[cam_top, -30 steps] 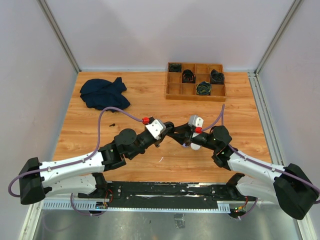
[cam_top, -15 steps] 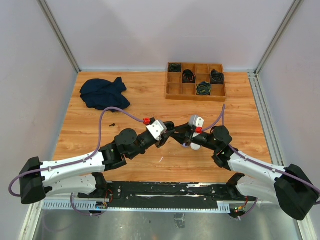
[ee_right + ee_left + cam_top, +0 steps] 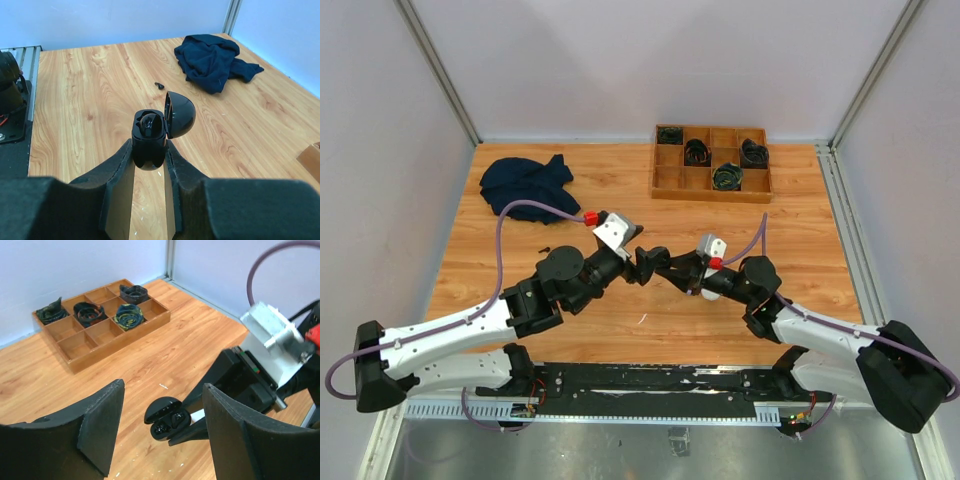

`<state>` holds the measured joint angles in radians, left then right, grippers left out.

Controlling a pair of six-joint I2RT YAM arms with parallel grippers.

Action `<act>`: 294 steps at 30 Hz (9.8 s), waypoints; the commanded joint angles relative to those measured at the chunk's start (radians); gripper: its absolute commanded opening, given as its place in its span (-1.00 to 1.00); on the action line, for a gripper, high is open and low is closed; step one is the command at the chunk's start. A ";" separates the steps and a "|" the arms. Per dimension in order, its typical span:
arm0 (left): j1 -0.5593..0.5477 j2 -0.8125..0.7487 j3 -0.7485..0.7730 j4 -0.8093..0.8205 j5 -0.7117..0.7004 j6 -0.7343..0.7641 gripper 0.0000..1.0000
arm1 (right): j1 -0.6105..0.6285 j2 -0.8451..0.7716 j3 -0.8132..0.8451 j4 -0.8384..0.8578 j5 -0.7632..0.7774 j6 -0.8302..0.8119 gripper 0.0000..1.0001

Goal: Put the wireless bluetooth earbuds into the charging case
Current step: Place the earbud in the charging case, then pick up the earbud from the center of the board, then place the earbud in the charging case, then close the charging case.

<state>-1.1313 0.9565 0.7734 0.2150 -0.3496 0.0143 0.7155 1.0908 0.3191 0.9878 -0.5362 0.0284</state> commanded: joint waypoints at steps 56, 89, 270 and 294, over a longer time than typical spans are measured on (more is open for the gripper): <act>1.099 0.714 0.204 -0.595 0.317 -0.307 0.50 | -0.007 0.022 -0.149 0.196 0.131 -0.081 -0.90; 1.099 0.825 0.306 -0.730 0.245 -0.251 0.04 | -0.007 0.032 -0.140 0.180 0.124 -0.082 -0.89; 0.445 0.056 -0.093 0.209 0.949 -0.785 0.54 | -0.084 0.124 0.076 0.281 -0.272 0.294 -0.90; 0.475 -0.213 0.021 -0.469 0.226 -0.453 0.70 | -0.165 -0.016 0.087 -0.436 -0.156 0.304 -0.89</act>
<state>-0.6662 0.8055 0.7361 -0.0044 0.1829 -0.5545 0.5701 1.1313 0.3775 0.8505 -0.7696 0.3691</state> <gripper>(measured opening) 0.829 0.259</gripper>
